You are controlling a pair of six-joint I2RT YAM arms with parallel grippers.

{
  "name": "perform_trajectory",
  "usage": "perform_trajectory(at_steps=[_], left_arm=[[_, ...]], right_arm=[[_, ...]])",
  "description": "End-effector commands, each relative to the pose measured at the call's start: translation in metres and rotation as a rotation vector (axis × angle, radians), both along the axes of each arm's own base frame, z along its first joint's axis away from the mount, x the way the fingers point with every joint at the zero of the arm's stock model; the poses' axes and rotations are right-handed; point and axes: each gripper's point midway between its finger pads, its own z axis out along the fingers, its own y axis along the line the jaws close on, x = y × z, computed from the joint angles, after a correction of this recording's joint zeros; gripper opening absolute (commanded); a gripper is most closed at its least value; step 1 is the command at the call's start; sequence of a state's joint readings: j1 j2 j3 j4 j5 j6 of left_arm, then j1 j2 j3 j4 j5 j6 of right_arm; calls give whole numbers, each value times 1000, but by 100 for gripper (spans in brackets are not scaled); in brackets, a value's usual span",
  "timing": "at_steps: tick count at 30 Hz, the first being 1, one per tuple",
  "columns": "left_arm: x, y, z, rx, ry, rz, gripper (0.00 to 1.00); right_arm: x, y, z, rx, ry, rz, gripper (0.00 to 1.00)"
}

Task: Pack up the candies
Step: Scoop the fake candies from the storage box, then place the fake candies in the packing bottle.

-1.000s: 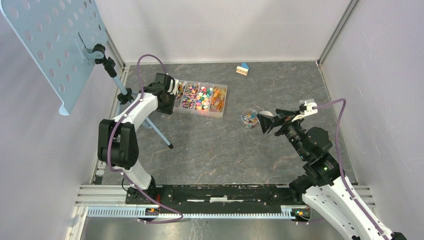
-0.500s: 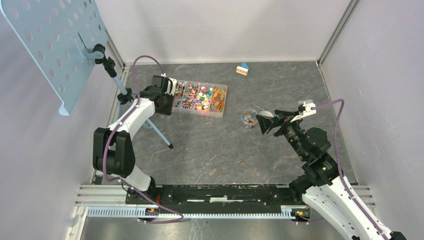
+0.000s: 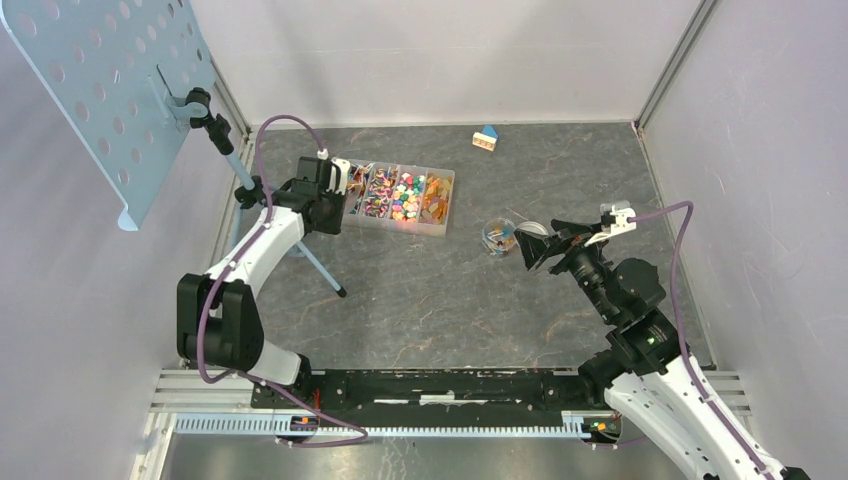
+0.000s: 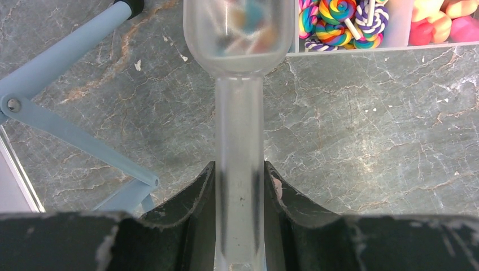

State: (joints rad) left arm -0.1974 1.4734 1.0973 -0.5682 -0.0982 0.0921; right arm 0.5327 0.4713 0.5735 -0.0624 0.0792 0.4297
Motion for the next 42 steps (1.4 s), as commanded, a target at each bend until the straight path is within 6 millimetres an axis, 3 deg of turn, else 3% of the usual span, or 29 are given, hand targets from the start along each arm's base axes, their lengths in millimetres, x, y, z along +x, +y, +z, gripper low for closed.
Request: perform_trajectory(at_steps=[1,15,28,34,42], left_arm=[[7,-2,17,-22,-79,-19,2],[0,-14,49,-83,-205,-88,2],[-17,-46,119,-225,-405,-237,2],[-27,-80,141,-275,-429,-323,2],[-57,-168,158,-305,-420,-519,2]], right_arm=[[-3,-1,10,22,-23,2,98],[-6,-3,12,36,-24,-2,98],[-6,1,10,48,-15,17,98],[-4,0,5,42,-9,8,98],[-3,-8,-11,-36,9,-26,98]])
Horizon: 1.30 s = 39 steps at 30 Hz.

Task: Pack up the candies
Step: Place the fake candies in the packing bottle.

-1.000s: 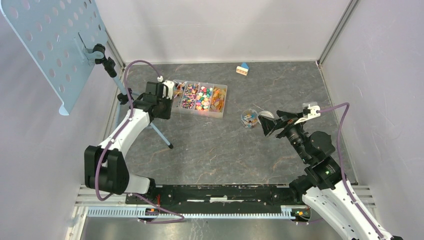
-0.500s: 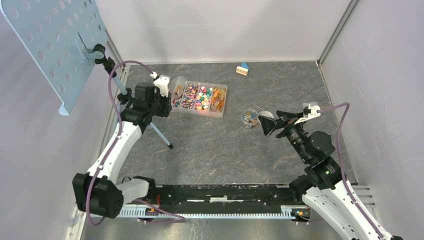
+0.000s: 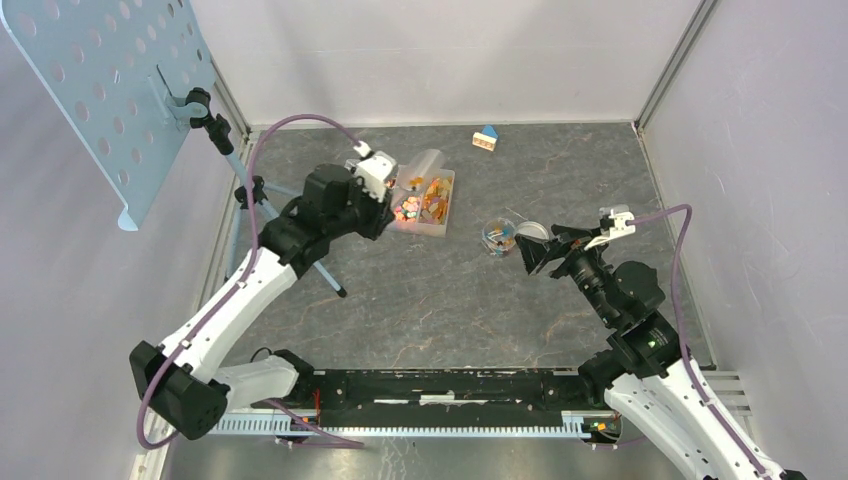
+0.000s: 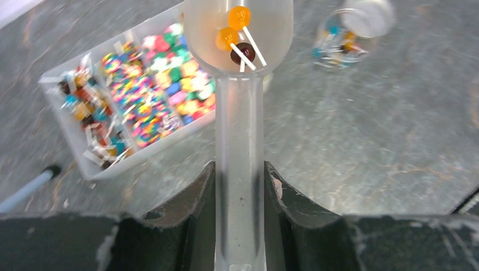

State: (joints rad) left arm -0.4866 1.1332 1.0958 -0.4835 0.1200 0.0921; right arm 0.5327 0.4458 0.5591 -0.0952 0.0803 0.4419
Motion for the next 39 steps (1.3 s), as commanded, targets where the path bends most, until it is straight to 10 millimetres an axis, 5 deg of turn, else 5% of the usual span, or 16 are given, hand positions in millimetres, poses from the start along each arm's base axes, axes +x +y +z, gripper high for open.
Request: perform_trajectory(at_steps=[1,10,17,24,29,39], left_arm=[[-9,-48,32,-30,-67,-85,2],[-52,-124,29,-45,-21,-256,2],[-82,-174,24,-53,8,-367,2],[-101,-214,15,-42,31,-445,2],[-107,-228,5,-23,44,-473,2],[-103,-227,-1,-14,40,-438,2]], right_arm=[[1,-7,-3,-43,-15,-28,98],[-2,-8,-10,-64,-13,-20,85],[-1,-6,-10,-47,-20,-15,46],[1,-3,-13,-40,-3,-12,21],[5,-3,-13,-31,-7,-22,1],[17,10,-29,-52,16,9,0]])
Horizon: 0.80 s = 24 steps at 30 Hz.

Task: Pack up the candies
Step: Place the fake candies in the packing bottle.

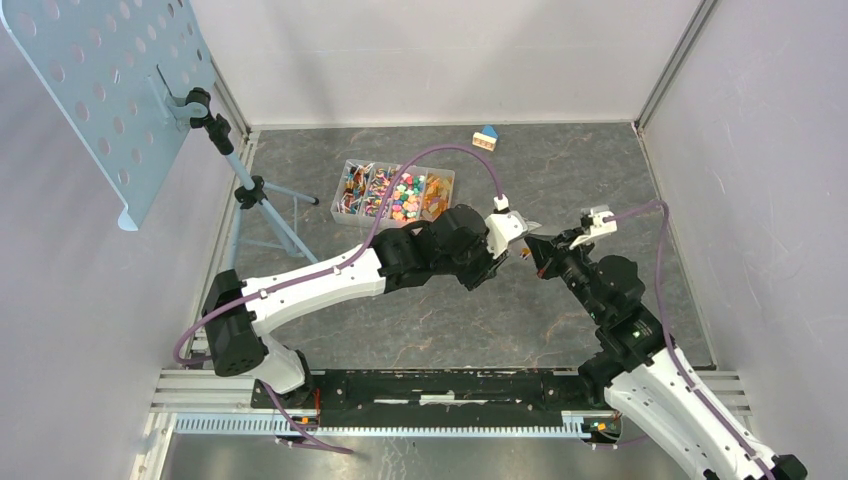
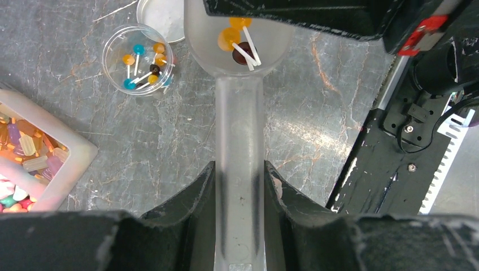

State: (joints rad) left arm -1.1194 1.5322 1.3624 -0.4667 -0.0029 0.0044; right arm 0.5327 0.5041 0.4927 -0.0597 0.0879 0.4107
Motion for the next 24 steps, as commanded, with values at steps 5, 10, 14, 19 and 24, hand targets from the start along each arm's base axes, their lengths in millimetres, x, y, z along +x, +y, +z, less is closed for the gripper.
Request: perform_trajectory(at_steps=[5,10,14,19,24], left_arm=[[10,-11,32,-101,-35,57,2],[19,-6,31,-93,-48,74,2],[34,3,30,-120,-32,110,2],[48,8,31,-144,-33,136,2],[64,14,25,-129,-35,167,2]], right_arm=[[7,17,-8,26,-19,62,0],[11,22,-26,27,8,73,0],[16,26,-41,11,26,76,0],[28,31,-50,5,31,69,0],[41,39,-57,0,40,67,0]])
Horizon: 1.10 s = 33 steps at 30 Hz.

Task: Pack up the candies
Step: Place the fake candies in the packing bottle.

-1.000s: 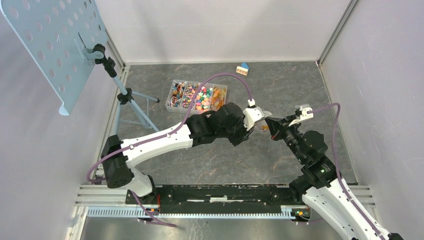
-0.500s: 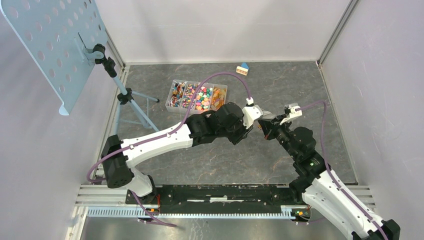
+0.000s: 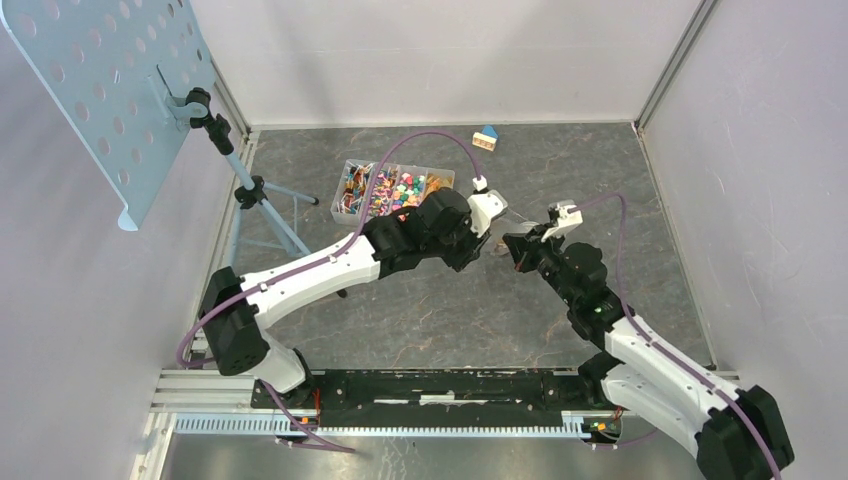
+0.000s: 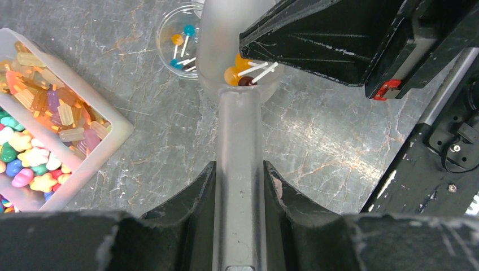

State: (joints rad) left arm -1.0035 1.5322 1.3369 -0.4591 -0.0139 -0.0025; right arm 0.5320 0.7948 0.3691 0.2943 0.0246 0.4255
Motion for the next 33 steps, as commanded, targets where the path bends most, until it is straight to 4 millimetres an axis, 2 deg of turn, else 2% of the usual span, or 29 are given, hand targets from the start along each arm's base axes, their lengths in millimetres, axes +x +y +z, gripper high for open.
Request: perform_trajectory(at_steps=[1,17,26,30,33], left_arm=[[24,-12,33,-137,-52,46,2],[60,-2,19,-105,-25,83,2],[67,2,9,-9,-11,82,2],[67,5,11,2,-12,87,2],[65,8,16,-3,-19,90,2]], right_arm=[[11,8,0,13,-19,8,0],[43,29,-32,-33,58,17,0],[59,34,-28,-65,65,5,0],[61,36,-23,-62,61,10,0],[62,37,-12,-55,50,13,1]])
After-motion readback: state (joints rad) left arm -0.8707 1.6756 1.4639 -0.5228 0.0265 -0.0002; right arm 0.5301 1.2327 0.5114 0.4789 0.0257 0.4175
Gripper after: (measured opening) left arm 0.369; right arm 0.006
